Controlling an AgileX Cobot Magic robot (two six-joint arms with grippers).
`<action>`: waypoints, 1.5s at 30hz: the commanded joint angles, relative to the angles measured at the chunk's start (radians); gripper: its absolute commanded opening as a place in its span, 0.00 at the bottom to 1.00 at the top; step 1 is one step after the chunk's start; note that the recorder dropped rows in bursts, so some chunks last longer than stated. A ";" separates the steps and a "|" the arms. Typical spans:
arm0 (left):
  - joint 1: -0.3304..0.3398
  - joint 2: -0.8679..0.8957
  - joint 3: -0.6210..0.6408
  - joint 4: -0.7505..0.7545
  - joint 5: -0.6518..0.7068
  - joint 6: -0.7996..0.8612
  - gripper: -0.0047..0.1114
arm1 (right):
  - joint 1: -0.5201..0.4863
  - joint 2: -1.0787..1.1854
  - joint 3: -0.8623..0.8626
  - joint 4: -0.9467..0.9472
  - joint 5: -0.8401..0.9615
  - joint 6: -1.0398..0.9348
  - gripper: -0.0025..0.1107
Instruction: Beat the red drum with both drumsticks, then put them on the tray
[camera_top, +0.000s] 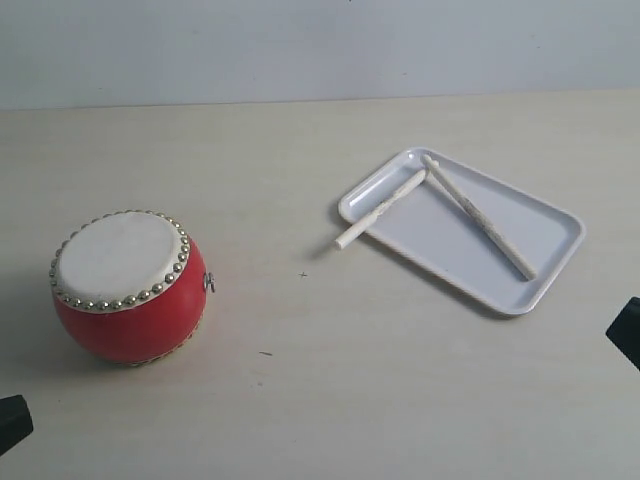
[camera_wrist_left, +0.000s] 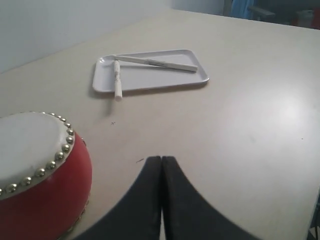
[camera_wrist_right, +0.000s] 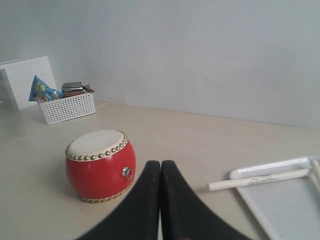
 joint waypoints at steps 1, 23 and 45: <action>0.031 -0.007 -0.001 -0.027 0.000 0.009 0.04 | -0.002 -0.006 0.004 -0.004 0.002 -0.004 0.02; 0.825 -0.079 -0.001 -0.016 0.085 -0.110 0.04 | -0.002 -0.006 0.004 -0.002 0.002 -0.003 0.02; 0.795 -0.079 -0.001 -0.016 0.097 -0.110 0.04 | -0.002 -0.006 0.004 -0.002 0.007 -0.003 0.02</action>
